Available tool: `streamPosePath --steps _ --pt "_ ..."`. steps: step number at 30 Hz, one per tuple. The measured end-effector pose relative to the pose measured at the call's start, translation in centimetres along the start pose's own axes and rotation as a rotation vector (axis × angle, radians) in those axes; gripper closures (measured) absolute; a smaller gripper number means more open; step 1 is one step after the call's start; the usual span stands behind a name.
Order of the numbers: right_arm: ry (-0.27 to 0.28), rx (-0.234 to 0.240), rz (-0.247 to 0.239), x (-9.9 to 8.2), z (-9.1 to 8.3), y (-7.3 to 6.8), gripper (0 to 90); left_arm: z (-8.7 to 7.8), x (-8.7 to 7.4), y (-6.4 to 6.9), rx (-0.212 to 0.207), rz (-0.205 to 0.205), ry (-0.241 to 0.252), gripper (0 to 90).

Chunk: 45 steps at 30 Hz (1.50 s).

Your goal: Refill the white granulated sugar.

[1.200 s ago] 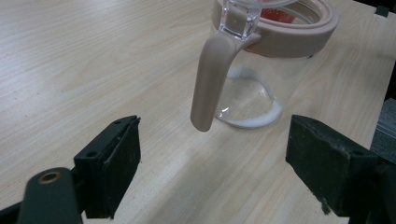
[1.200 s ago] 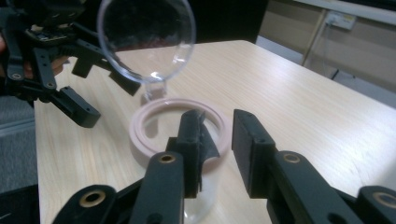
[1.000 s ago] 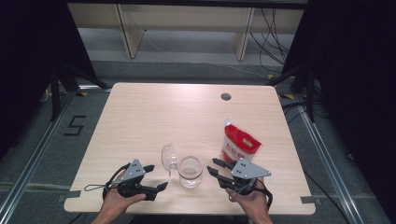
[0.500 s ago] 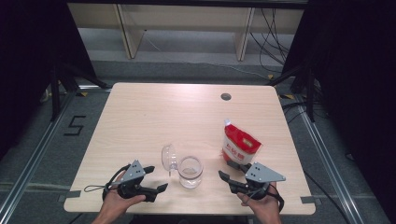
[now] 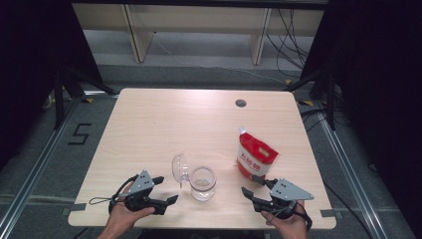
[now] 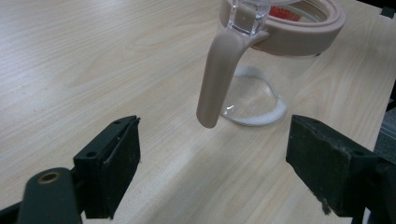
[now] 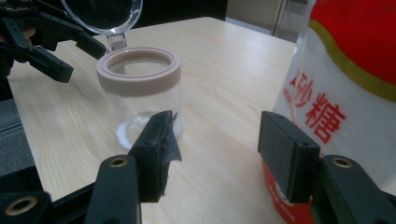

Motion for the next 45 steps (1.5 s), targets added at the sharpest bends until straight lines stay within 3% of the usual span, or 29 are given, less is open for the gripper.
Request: streamPosePath --steps 1,2,7,9,15,16,19,20,21,25,32,34,40,45 --pt "-0.006 0.009 -0.013 -0.1 -0.1 0.2 45.9 0.0 0.0 0.0 -0.001 -0.005 -0.001 17.3" --pt "0.002 -0.011 -0.028 -0.2 -0.1 0.4 45.8 0.0 0.0 0.0 -0.001 -0.005 -0.001 17.3" --pt "-0.034 -0.015 -0.011 -0.7 -0.9 0.3 44.7 -0.2 0.0 -0.1 0.006 0.017 -0.005 17.3" --pt "-0.032 -0.044 -0.027 -0.8 -1.2 0.7 43.9 -0.2 0.0 -0.2 0.007 0.022 -0.003 17.4" --pt "-0.041 -0.060 0.010 -1.4 -1.9 1.4 44.1 -0.2 -0.1 0.0 0.007 0.000 -0.001 17.4" --pt "-0.045 -0.091 0.018 -1.5 -2.2 1.9 44.0 -0.1 0.0 0.0 0.006 0.004 0.001 17.4" --pt "-0.048 -0.088 0.041 -1.7 -2.4 1.9 43.8 -0.2 -0.1 0.0 0.007 0.005 -0.001 17.4" --pt "-0.053 -0.112 0.039 -1.8 -2.5 2.1 42.7 -0.3 -0.1 -0.2 0.017 0.026 -0.019 17.4" --pt "-0.057 -0.117 0.045 -1.8 -2.6 2.2 42.0 -0.2 -0.1 0.0 0.006 0.008 -0.003 17.4" --pt "-0.054 -0.151 0.055 -2.0 -2.7 2.8 39.3 -0.2 -0.1 0.1 0.005 0.008 0.001 17.4" --pt "-0.049 -0.165 0.070 -2.4 -2.3 3.5 36.6 -0.2 -0.3 0.1 0.010 0.011 -0.011 17.4" --pt "-0.048 -0.170 0.065 -2.4 -1.9 3.8 36.0 -0.2 -0.3 0.0 0.014 0.040 -0.017 17.4" --pt "-0.039 -0.160 0.039 -2.3 -1.0 4.0 36.0 -0.1 -0.3 0.0 0.004 0.036 -0.011 17.4" --pt "-0.037 -0.168 0.050 -2.2 -0.7 4.2 35.4 0.0 -0.4 0.0 0.008 0.037 -0.019 17.3"
Point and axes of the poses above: each handheld gripper's, and its own axes: z roughly forward along the jaws, x roughly out of its top, y roughly to its right, the point moved 5 cm from there along z, roughly forward along the jaws, and after that the axes turned 4 degrees about -z, right-handed, at the moved point
